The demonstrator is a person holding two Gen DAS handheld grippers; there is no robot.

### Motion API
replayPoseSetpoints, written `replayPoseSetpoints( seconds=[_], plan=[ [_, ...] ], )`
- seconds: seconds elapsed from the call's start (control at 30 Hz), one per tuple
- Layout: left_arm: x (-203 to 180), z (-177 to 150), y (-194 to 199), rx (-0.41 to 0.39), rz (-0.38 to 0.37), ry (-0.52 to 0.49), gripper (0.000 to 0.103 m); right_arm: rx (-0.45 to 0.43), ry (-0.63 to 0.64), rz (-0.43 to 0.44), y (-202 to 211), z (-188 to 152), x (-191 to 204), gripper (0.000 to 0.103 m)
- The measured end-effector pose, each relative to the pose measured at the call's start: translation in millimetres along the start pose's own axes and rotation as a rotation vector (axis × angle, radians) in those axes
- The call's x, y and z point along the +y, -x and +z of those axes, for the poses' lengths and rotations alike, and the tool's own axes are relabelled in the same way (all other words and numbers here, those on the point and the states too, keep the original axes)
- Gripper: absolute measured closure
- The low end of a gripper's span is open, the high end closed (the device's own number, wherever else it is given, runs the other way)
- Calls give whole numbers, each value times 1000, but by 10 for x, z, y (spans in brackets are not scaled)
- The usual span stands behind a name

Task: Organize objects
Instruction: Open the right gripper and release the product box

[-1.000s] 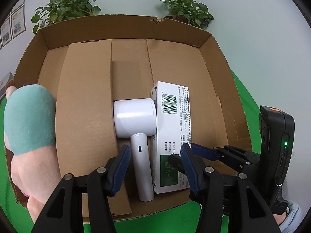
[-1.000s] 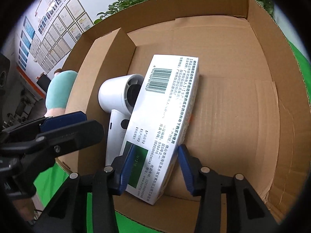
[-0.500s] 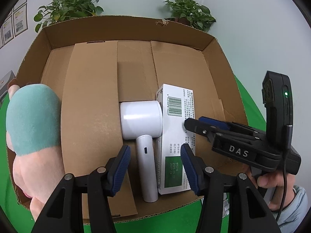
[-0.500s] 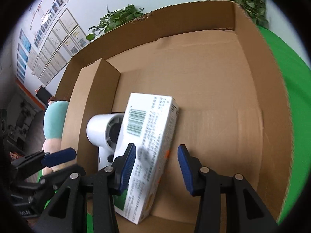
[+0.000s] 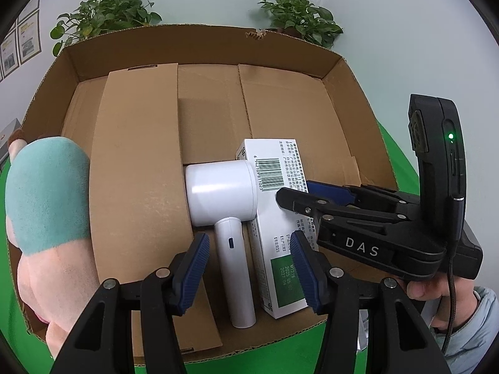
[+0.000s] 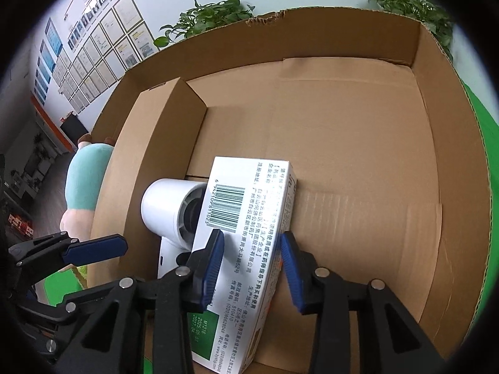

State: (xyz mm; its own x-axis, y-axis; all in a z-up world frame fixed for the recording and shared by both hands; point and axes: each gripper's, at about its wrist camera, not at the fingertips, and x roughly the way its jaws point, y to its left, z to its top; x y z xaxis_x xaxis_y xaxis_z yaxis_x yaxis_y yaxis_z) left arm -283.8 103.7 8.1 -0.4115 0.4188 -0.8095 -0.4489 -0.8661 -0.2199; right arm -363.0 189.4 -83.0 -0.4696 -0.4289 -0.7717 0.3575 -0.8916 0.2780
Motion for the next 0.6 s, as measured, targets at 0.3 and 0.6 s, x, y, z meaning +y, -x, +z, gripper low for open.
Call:
replayPoseSetpoints(
  seconds=[0.3,0.6],
  plan=[
    [-141,-113,278,-134,96,-89,34,-138,-13,-121,466,-276,30,19],
    [-387,-689,895,-405,200,-151,6,-268,7,-293,1066,-926,324,12]
  ],
)
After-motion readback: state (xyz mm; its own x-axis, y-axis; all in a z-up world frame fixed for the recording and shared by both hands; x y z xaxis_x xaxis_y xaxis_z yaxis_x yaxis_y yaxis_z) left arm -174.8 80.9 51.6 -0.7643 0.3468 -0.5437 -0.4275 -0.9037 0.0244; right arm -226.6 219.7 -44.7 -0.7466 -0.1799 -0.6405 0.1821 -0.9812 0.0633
